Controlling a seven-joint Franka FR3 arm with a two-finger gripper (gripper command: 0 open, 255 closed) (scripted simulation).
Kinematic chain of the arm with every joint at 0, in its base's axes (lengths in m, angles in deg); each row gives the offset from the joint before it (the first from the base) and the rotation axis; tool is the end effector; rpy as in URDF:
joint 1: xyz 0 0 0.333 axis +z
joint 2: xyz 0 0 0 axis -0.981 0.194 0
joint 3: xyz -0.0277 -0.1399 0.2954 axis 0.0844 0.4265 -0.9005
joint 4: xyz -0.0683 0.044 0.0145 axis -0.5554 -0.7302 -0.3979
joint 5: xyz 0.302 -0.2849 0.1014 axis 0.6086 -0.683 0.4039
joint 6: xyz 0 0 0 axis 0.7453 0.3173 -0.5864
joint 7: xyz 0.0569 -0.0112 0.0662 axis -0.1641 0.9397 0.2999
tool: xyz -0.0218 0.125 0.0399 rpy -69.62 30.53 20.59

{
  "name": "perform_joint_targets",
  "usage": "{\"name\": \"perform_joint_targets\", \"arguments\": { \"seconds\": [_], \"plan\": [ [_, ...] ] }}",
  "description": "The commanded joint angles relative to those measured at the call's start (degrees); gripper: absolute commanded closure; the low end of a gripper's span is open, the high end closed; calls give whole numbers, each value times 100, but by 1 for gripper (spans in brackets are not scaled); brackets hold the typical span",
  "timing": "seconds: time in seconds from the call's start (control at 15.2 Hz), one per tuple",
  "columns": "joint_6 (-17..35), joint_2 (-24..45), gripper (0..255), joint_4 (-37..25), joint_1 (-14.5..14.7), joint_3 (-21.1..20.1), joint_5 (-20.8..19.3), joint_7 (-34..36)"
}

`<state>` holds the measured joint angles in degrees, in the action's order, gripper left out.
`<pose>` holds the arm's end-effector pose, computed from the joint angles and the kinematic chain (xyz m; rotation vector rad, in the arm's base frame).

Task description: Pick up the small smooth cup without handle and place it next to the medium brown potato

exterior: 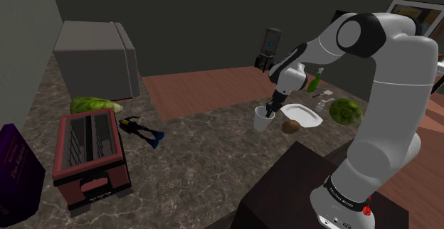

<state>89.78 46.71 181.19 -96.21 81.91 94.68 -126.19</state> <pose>0.4625 -0.3022 0.1559 -2.9028 0.3640 -0.0539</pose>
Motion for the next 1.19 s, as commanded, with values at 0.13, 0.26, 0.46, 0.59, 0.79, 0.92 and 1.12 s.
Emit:
{"name": "perform_joint_targets", "arguments": {
  "seconds": [0.13,0.26,0.46,0.59,0.79,0.92,1.12],
  "plan": [
    [1,-1,0,0,0,0,0,-1],
    [1,-1,0,0,0,0,0,-1],
    [-291,-312,0,-8,38,145,-257,170],
    [-563,-574,0,-43,59,258,-479,315],
    [-562,-574,0,-43,56,255,-480,315],
    [-562,-574,0,-43,56,255,-480,315],
    [-562,-574,0,-43,56,255,-480,315]
  ]
}}
